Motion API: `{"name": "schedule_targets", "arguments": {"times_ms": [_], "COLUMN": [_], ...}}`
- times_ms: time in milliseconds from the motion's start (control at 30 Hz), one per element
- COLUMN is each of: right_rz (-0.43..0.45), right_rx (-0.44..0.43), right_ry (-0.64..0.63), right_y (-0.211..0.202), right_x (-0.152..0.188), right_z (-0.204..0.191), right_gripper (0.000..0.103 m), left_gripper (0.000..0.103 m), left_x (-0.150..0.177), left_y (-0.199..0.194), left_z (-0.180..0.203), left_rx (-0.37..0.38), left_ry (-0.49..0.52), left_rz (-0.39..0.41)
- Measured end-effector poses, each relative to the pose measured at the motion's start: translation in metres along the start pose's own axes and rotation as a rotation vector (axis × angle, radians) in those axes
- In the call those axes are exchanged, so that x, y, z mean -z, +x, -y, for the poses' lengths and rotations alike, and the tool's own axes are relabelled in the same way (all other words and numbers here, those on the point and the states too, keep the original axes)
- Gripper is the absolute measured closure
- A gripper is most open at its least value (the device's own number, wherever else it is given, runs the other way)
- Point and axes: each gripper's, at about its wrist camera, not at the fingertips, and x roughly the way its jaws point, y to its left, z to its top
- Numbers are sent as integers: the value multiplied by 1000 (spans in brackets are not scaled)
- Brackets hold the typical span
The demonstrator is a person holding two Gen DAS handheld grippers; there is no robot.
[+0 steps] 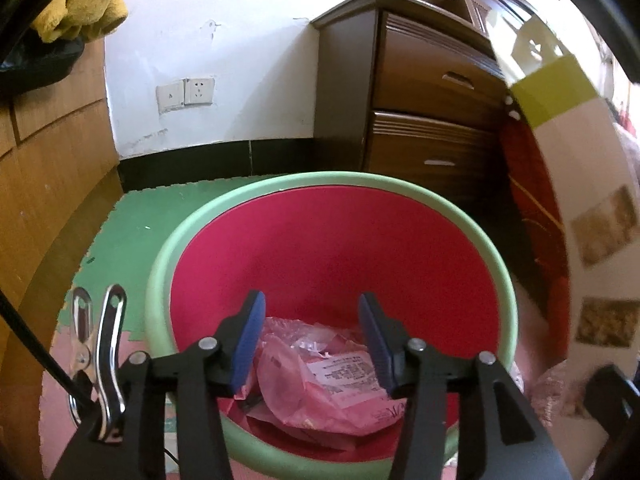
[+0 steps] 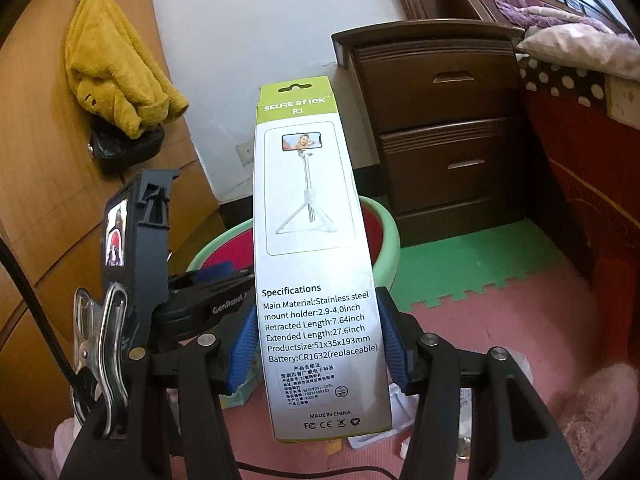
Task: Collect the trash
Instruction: 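Open the left tool to drop the white disc into the bucket, then lower the Selfie Stick box into the bucket and open the right tool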
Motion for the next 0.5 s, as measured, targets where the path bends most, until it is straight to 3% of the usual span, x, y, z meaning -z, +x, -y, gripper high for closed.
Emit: {"name": "schedule_targets", "arguments": {"times_ms": [500], "right_rz": [30], "right_rx": [19], "right_ry": [-54], "right_y": [43], "right_x": [-38], "right_z": [-23], "right_gripper": [48], "left_gripper": [50], "left_x": [-6], "left_y": [-23], "left_z": [-35], "left_rx": [21], "left_ry": [-91], "left_rz": [-1]}}
